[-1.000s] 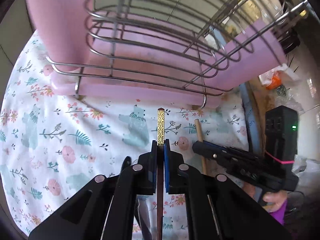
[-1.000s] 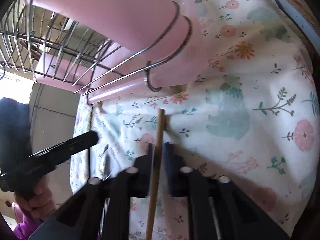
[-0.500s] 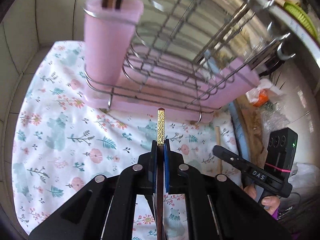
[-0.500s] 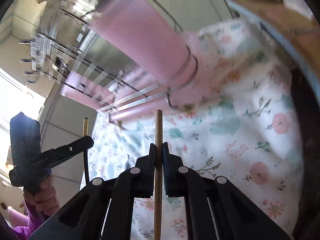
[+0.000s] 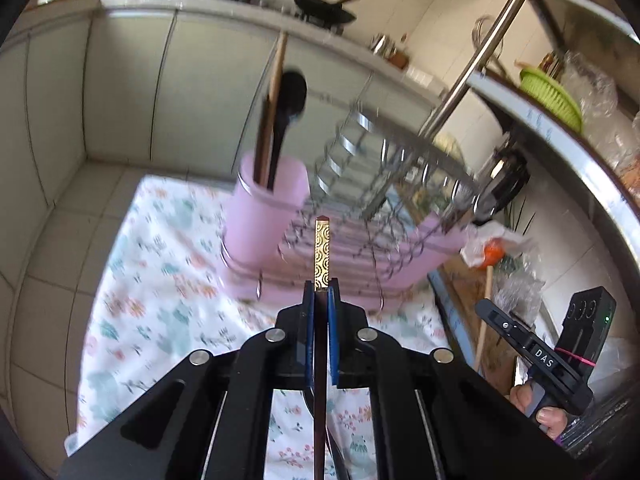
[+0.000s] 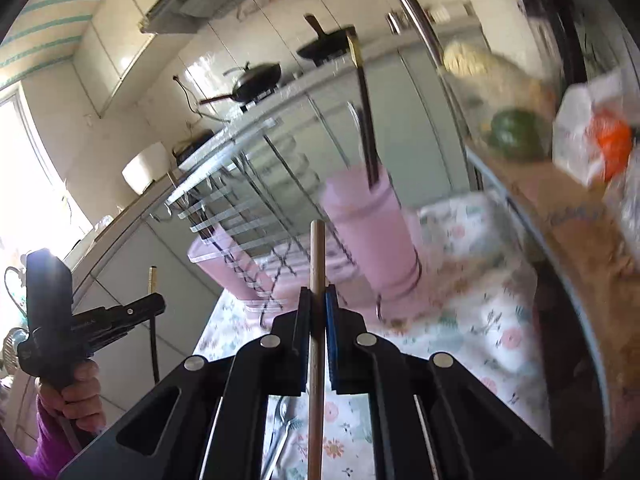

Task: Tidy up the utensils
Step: 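Lift the gold-tipped chopstick with the left tool while the right tool carries the wooden chopstick over the pink cup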

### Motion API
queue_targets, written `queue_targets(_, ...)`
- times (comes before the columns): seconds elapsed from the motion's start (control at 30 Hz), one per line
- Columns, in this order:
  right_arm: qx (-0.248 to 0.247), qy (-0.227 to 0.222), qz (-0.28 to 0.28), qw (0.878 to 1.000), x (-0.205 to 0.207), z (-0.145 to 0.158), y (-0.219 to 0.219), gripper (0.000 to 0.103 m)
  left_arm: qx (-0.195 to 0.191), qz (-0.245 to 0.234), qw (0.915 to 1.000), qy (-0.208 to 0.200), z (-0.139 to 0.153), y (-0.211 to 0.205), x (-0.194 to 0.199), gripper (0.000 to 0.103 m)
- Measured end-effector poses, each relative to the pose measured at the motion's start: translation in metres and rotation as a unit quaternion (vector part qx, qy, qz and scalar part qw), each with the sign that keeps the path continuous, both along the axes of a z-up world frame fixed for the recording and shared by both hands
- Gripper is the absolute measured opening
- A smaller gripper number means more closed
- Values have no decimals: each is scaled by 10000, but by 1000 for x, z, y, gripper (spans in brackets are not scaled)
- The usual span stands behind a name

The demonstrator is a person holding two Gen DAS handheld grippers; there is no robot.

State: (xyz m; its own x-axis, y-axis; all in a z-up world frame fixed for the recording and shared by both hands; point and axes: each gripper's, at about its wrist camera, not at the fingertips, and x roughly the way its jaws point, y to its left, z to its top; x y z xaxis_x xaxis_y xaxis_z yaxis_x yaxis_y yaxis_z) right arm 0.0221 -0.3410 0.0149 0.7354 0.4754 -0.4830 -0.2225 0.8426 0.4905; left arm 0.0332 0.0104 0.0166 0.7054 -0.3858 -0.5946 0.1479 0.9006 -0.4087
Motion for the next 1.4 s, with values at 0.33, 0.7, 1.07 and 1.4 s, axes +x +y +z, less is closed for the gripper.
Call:
queue_targets(0.33,-245,-1453,-311,9886,5,92,3,7,31,342,9938,-1058,66,20,5,5)
queue_targets(0.7,-485,-2984,-1052,9474,34,161,1,7,85,878,9709,-2226,131,21,32,5)
queue_targets(1.07,-796,-3482,-1589,9204,82,133,13,7,225,1517,9431,-2950,144,24,67,5)
queue_targets(1.4,-972,-3628,-1707,9109,88,99,21,7,443,1688,9362,-3052,102,23,93,5)
